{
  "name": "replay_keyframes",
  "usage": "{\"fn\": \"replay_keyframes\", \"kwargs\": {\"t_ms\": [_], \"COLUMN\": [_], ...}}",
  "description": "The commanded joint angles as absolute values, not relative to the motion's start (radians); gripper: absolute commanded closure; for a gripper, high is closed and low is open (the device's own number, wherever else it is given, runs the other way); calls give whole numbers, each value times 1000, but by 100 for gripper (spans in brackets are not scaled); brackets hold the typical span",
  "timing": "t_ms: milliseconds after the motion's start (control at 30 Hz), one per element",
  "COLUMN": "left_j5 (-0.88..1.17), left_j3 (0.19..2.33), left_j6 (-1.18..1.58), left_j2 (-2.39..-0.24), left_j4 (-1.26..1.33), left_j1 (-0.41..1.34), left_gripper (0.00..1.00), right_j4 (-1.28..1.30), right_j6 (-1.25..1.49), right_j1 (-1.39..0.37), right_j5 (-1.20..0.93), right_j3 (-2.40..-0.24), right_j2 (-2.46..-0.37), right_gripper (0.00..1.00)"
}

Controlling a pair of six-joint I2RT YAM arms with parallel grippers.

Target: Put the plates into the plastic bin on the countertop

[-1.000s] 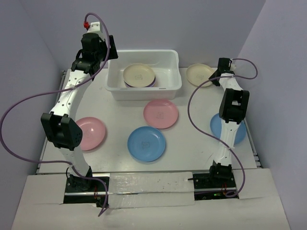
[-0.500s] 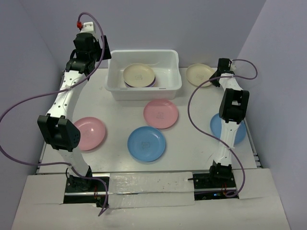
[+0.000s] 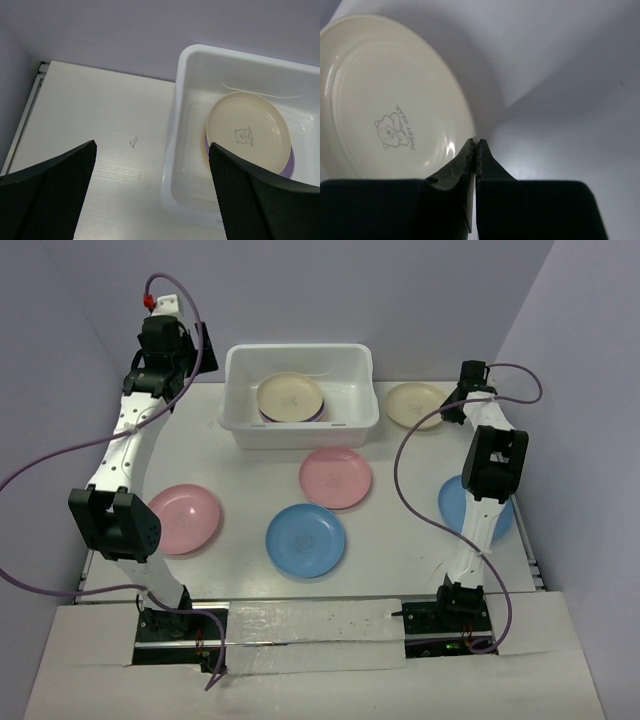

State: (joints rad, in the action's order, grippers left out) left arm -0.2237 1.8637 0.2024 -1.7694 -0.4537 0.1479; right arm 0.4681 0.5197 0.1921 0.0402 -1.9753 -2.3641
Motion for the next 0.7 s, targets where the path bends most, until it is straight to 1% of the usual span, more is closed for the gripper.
{"fn": "replay_keyframes", "kwargs": {"t_ms": [0, 100, 200, 300, 367, 400, 433, 500, 667], "left_j5": [-194, -169, -107, -13, 57, 82, 111, 169, 337], "left_j3": [1796, 1732, 1601, 1501, 1428, 1370, 1346, 1291, 1187], "left_j6": [269, 294, 320, 330, 333, 325, 321, 297, 199], "left_j2": [-1641, -1602, -1532, -1487, -1449, -1438, -1427, -1400, -1333], "left_j4": [-415, -382, -329, -296, -275, -264, -264, -278, -318], "left_j1": [73, 38, 8, -16, -34, -37, -38, -44, -80], "left_gripper": [1, 1, 1, 1, 1, 1, 1, 1, 1], "right_j4": [511, 542, 555, 513, 473, 471, 469, 465, 446], "right_j6": [525, 535, 541, 523, 500, 463, 444, 399, 339], "right_j1": [228, 232, 233, 225, 187, 160, 134, 51, -133], "right_j5": [-9, 34, 67, 30, 10, 12, 18, 20, 28], "right_j3": [-1950, -1950, -1946, -1927, -1924, -1956, -1957, -2033, -2168], "right_j2": [-2052, -1939, -1833, -1749, -1720, -1723, -1727, -1759, -1893], "right_gripper": [100, 100, 100, 100, 100, 100, 100, 100, 100]}}
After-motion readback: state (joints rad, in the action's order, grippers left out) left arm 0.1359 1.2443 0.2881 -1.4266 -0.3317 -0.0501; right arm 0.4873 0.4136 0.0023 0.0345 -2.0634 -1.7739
